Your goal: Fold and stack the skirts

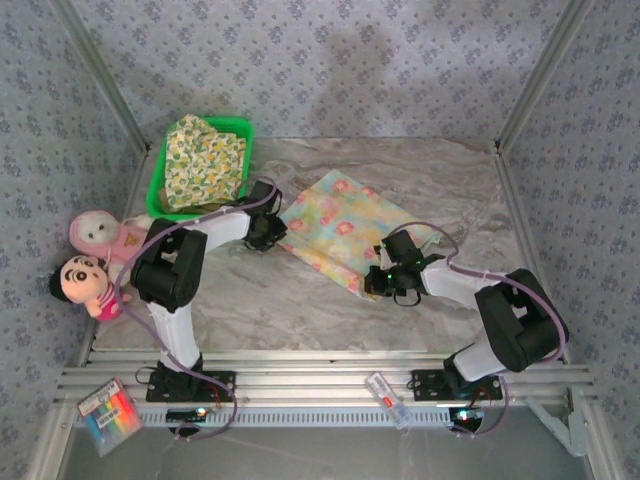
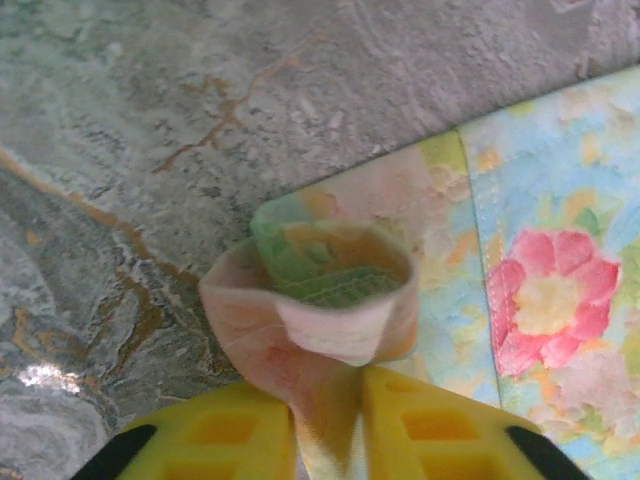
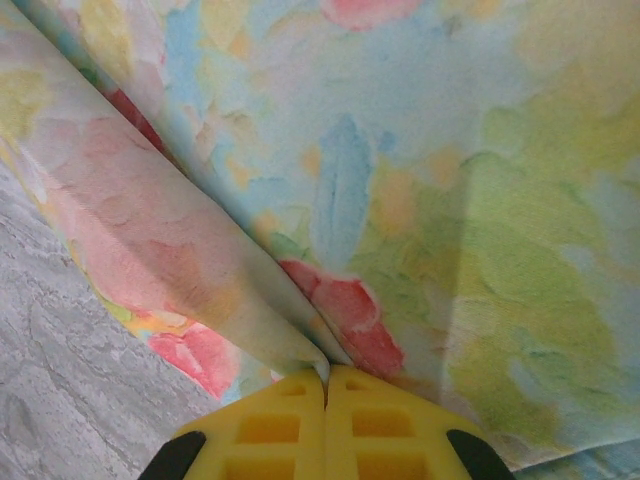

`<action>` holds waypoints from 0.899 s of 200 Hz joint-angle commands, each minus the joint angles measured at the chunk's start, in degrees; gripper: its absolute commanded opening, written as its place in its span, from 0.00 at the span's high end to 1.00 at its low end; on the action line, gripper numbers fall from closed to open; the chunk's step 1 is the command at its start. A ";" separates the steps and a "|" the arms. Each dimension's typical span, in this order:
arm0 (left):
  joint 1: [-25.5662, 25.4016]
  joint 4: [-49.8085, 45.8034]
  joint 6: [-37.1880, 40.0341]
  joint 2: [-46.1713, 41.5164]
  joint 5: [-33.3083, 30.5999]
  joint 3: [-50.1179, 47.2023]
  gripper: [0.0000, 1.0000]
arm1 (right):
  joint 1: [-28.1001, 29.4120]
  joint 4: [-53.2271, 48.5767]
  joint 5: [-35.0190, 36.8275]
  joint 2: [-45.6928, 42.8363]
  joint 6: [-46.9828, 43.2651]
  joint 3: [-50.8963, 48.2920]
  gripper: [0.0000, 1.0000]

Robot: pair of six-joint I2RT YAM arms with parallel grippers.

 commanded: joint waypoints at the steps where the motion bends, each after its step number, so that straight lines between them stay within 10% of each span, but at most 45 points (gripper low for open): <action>1: -0.47 -0.92 0.59 -0.90 -0.36 1.10 0.86 | 0.75 -4.03 2.02 1.01 0.64 -2.04 1.00; 86: 0.17 -17.96 15.15 -17.18 -12.79 20.53 1.00 | -3.81 -27.50 11.06 -16.38 -20.05 22.25 1.00; 180: -1.53 -37.03 32.65 -7.47 -2.46 71.82 1.00 | -13.73 -21.35 7.12 -19.49 -36.65 48.63 1.00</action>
